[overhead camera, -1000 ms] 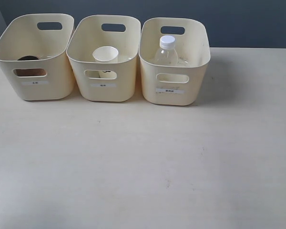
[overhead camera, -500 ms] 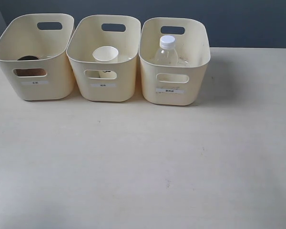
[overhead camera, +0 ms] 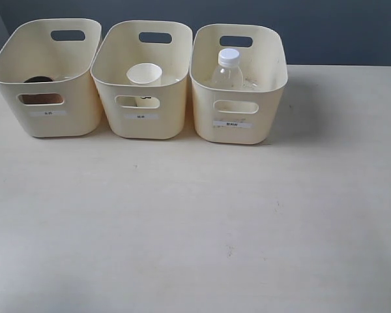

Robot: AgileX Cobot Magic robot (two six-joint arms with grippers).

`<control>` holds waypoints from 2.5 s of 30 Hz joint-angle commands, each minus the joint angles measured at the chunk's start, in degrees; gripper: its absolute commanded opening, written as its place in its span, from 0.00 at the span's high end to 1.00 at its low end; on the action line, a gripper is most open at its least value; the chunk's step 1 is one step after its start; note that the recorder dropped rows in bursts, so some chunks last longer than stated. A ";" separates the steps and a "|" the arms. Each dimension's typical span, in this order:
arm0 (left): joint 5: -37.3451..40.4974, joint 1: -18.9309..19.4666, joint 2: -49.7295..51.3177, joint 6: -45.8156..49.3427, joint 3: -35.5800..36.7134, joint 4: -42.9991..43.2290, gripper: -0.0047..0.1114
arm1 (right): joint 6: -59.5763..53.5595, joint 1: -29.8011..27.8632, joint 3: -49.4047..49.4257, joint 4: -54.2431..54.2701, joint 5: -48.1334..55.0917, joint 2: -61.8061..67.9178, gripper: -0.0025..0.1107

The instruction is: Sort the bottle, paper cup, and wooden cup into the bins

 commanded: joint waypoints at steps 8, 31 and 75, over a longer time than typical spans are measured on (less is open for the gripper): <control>-0.33 -0.30 -0.19 -0.34 0.09 -0.24 0.96 | 14.00 -0.29 2.52 -15.79 0.75 -0.34 0.97; -0.33 -0.30 -0.19 -0.34 0.09 -0.24 0.96 | 14.00 -0.29 2.52 -15.52 0.67 -0.34 0.97; -0.33 -0.30 -0.19 -0.34 0.09 -0.24 0.96 | 14.00 -0.29 2.52 -14.74 0.72 -0.34 0.97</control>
